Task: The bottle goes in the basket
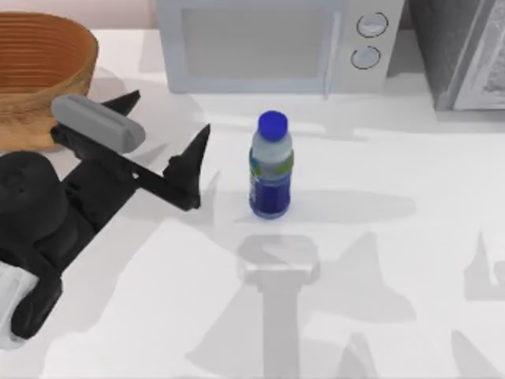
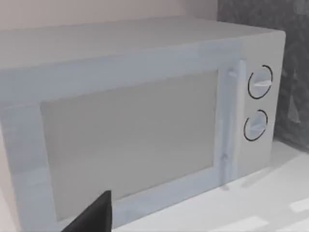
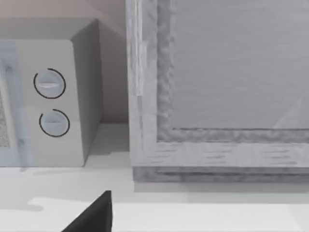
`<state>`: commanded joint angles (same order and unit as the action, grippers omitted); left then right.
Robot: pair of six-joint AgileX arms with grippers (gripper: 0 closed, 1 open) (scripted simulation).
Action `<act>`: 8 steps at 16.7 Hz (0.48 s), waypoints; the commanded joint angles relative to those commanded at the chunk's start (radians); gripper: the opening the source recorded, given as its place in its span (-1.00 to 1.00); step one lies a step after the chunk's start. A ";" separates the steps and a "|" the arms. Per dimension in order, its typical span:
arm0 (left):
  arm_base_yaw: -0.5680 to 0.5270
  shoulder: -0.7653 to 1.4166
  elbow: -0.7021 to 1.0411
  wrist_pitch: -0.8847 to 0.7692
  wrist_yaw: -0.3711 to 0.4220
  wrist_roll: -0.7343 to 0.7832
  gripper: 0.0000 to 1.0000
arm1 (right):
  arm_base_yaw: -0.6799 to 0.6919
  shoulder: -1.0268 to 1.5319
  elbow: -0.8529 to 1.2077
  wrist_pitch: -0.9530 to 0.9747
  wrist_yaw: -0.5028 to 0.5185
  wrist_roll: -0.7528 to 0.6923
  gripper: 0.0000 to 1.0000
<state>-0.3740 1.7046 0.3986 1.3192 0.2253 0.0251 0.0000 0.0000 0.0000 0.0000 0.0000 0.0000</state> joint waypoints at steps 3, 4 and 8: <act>-0.051 0.223 0.050 0.170 0.031 -0.006 1.00 | 0.000 0.000 0.000 0.000 0.000 0.000 1.00; -0.066 0.288 0.065 0.219 0.041 -0.008 1.00 | 0.000 0.000 0.000 0.000 0.000 0.000 1.00; -0.116 0.502 0.109 0.377 0.073 -0.014 1.00 | 0.000 0.000 0.000 0.000 0.000 0.000 1.00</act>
<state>-0.4899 2.2063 0.5079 1.6960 0.2982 0.0109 0.0000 0.0000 0.0000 0.0000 0.0000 0.0000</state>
